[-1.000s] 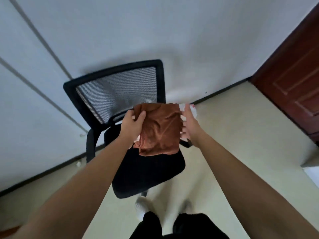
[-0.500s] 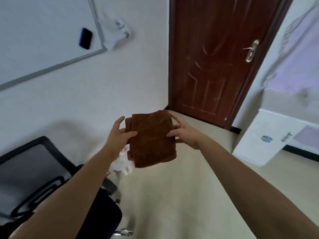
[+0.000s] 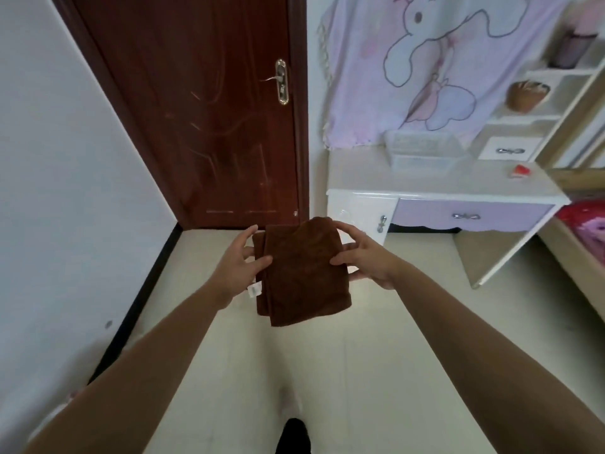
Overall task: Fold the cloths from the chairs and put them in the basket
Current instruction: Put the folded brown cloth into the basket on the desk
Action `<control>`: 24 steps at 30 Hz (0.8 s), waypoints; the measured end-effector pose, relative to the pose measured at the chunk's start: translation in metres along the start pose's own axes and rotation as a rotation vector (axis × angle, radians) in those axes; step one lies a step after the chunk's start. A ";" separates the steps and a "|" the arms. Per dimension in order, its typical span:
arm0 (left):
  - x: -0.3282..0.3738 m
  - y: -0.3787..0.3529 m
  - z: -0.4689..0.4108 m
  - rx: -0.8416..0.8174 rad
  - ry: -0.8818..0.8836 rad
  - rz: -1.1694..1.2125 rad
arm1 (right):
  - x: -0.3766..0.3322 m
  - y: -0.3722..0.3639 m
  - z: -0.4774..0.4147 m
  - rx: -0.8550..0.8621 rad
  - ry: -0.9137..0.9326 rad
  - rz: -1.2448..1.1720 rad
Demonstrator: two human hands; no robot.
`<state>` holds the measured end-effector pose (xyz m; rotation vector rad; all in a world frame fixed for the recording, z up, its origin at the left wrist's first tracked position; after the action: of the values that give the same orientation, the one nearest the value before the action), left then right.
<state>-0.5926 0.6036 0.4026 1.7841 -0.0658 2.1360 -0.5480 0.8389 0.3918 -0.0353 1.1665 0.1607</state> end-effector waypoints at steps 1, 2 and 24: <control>0.004 -0.020 -0.033 -0.045 -0.011 -0.003 | 0.001 0.028 -0.012 0.041 -0.008 -0.012; 0.009 -0.035 -0.057 -0.071 -0.031 -0.004 | 0.000 0.048 -0.022 0.072 -0.010 -0.014; 0.153 -0.413 -0.479 -0.402 -0.061 -0.061 | -0.012 0.525 -0.168 0.588 -0.035 -0.242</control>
<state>-0.9434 1.1515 0.3739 1.5895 -0.4191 1.8641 -0.7819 1.3374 0.3661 0.3421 1.1271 -0.3965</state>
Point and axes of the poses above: each hand's wrist, its own z-axis away from the middle knuckle, its own y-axis out of the back of the hand, x = y × z, the point moved 9 cm from there along -z, towards the middle knuckle, and after that the axes turned 2 degrees about z, right-handed, at the moved point
